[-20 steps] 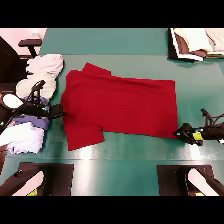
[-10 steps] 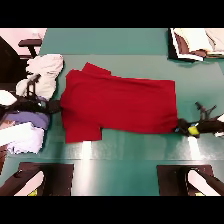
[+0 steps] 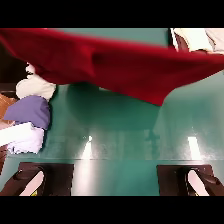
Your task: Fold the shirts.
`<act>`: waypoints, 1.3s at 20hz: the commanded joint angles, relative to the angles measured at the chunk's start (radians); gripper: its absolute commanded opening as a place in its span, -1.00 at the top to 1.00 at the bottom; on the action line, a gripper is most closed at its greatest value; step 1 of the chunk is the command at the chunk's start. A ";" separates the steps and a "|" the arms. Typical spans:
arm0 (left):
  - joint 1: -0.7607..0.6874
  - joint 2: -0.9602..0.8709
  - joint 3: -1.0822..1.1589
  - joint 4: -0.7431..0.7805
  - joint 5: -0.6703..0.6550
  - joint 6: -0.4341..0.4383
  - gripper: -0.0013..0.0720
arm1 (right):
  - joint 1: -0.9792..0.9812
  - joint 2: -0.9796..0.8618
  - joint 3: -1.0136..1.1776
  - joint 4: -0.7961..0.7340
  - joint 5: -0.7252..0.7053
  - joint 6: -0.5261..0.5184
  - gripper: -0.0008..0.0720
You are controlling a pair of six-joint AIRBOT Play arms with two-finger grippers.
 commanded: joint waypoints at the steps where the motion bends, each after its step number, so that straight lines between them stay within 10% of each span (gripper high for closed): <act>1: 0.000 0.006 0.346 0.001 0.000 -0.023 0.90 | 0.001 -0.023 0.359 -0.021 0.107 0.046 0.93; 9: 0.000 -0.005 0.394 0.000 -0.018 -0.107 0.90 | 0.001 -0.203 0.750 -0.158 0.418 0.144 0.94; 16: 0.000 -0.161 -0.216 -0.023 -0.182 -0.077 0.90 | 0.022 -0.343 0.239 -0.187 0.373 0.124 0.94; 26: -0.004 -0.737 -0.299 -0.164 0.185 0.037 0.90 | 0.132 -0.957 0.337 -0.259 0.087 0.078 0.93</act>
